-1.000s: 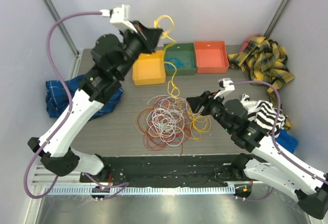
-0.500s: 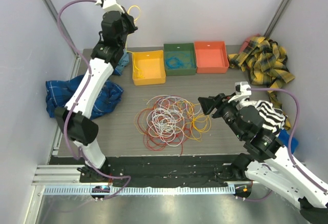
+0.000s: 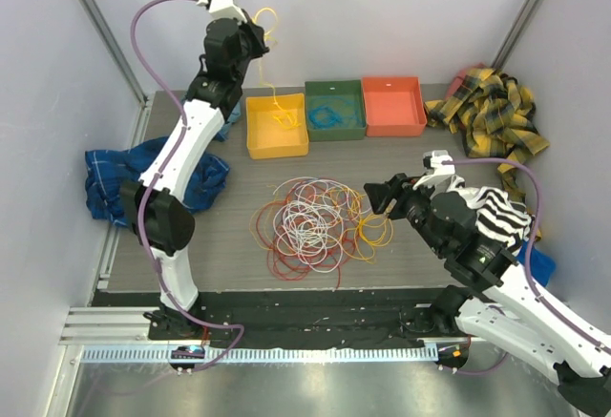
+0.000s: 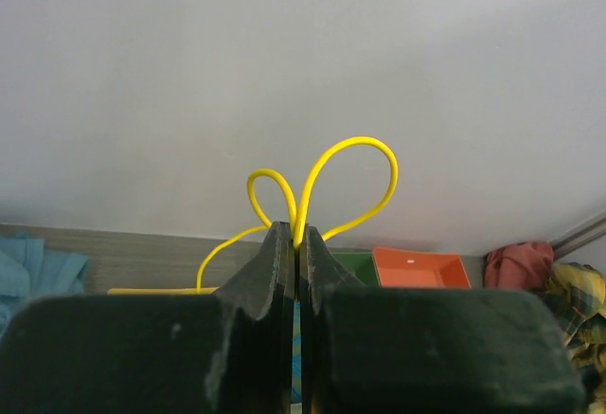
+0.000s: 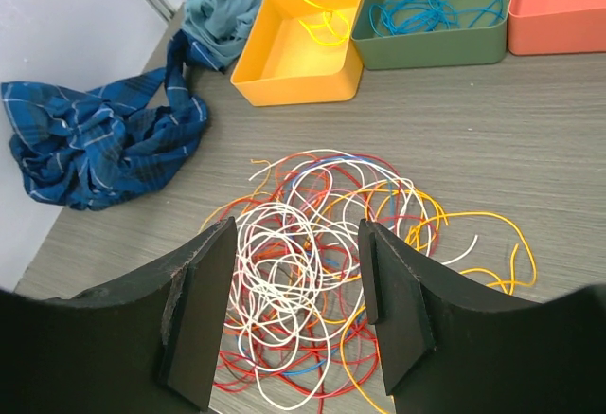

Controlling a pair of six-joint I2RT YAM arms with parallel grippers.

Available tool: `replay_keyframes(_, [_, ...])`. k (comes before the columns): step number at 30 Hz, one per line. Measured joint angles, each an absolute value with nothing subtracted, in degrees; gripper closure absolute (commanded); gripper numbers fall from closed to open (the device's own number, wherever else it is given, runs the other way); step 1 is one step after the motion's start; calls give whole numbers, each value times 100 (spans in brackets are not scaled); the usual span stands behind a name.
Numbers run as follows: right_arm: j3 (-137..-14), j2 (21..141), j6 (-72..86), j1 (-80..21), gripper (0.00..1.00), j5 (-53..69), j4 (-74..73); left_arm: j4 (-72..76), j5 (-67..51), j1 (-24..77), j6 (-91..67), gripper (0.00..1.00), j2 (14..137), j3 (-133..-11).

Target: Untangle the cables

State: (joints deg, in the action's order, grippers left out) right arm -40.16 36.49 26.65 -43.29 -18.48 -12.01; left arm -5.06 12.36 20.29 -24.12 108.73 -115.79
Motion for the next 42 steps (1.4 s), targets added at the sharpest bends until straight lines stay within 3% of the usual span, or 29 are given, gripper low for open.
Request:
replay_keyframes(6, [-3975, 3730, 2622, -4329, 38, -1900, -1205, -366, 1199, 2023, -2641, 100, 10881, -10300])
replay_keyframes(7, [-3975, 3728, 2622, -4329, 38, -1900, -1205, -454, 1199, 2023, -2663, 96, 10960, -10204])
replay_keyframes(8, [-3975, 3728, 2620, -4329, 38, -1903, -1203, -537, 1199, 2023, -2674, 83, 11054, -10195])
replay_keyframes(9, [-3975, 3728, 2620, -4329, 38, -1903, -1205, -615, 1199, 2023, -2683, 47, 11214, -10226])
replay_keyframes(13, [-3975, 3726, 2617, -4329, 38, -1938, -1208, -1177, 1199, 2018, -2705, 21, 11896, -10814])
replay_keyframes(15, [-3975, 3723, 2602, -4329, 38, -1964, -1210, -1363, 1201, 2014, -2735, 1, 12090, -11037])
replay_keyframes(22, [-3975, 3728, 2578, -4329, 38, -2056, -1210, -1531, 1216, 2016, -2851, 0, 11679, -10969])
replay_keyframes(30, [-3870, 3966, 2749, -4329, 35, -2803, -1229, -1253, 1380, 2641, -3640, 0, 8825, -8058])
replay_keyframes(37, [-3846, 5199, 3249, -4324, 35, -3201, -1590, -1693, 1951, 4554, -4069, 0, 7863, -6447])
replay_keyframes(42, [-3610, 5883, 3863, -4311, 35, -2816, -1511, -2128, 2110, 4556, -4519, 0, 6737, -5301])
